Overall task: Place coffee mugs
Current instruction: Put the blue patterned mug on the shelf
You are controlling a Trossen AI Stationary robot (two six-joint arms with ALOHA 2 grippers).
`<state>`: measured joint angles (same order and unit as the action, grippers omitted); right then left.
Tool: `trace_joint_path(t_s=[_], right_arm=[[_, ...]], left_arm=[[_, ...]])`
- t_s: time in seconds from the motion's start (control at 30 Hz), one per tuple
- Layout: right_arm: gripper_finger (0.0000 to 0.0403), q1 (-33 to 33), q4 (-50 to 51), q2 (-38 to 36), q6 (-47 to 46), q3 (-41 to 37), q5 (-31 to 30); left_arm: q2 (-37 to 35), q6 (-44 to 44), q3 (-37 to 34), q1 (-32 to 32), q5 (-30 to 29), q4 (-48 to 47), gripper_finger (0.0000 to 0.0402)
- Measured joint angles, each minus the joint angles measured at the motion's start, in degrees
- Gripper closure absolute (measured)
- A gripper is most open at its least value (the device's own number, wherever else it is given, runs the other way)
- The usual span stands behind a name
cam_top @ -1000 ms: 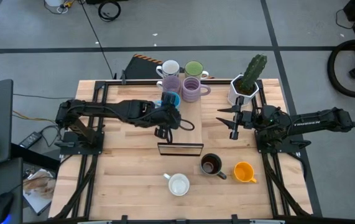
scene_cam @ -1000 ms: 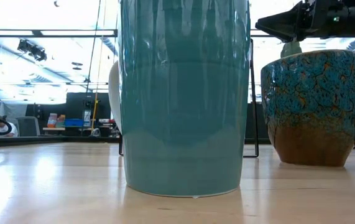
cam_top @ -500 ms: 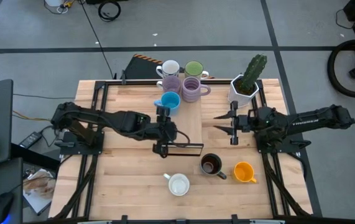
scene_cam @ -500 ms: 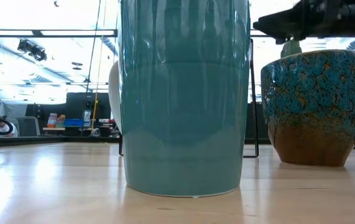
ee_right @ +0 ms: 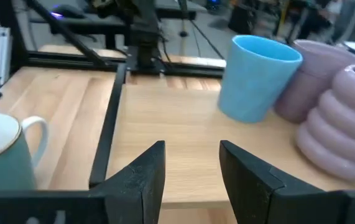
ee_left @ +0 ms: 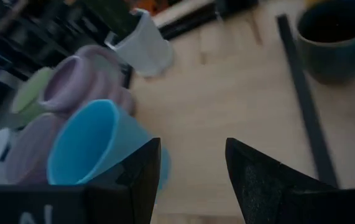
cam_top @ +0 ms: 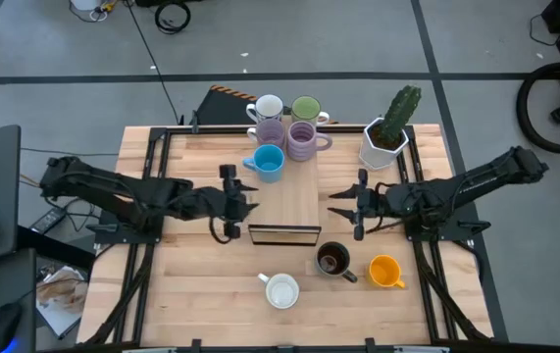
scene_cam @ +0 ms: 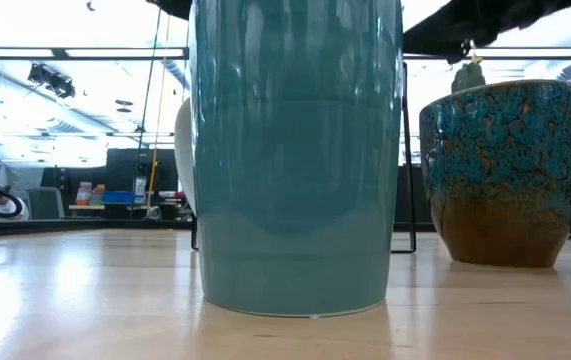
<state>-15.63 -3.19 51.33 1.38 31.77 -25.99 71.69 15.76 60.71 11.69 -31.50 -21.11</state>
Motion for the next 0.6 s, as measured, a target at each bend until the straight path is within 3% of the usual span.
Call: trace_joint_path(t_s=[0.2,0.33,0.43,0.6], right_arm=[[0.0245,-3.1,17.8,3.0,-12.7,11.2,-4.2],[0.0245,-3.9,30.2,5.6,-23.5,16.6,2.4],[0.0245,-4.3,31.9,8.0,-31.0,19.3,7.7],[0.0245,-7.7,38.7,14.7,-38.1,24.3,9.8]], left_arm=[[-4.2,6.3,-9.6,-2.3,-0.2,17.3,0.0214],[-6.6,10.9,-16.1,-3.1,2.8,27.7,0.0214],[-9.0,11.9,-19.9,-3.2,3.6,32.0,0.0214],[-13.2,10.0,-24.6,-3.1,4.9,36.5,0.0214]])
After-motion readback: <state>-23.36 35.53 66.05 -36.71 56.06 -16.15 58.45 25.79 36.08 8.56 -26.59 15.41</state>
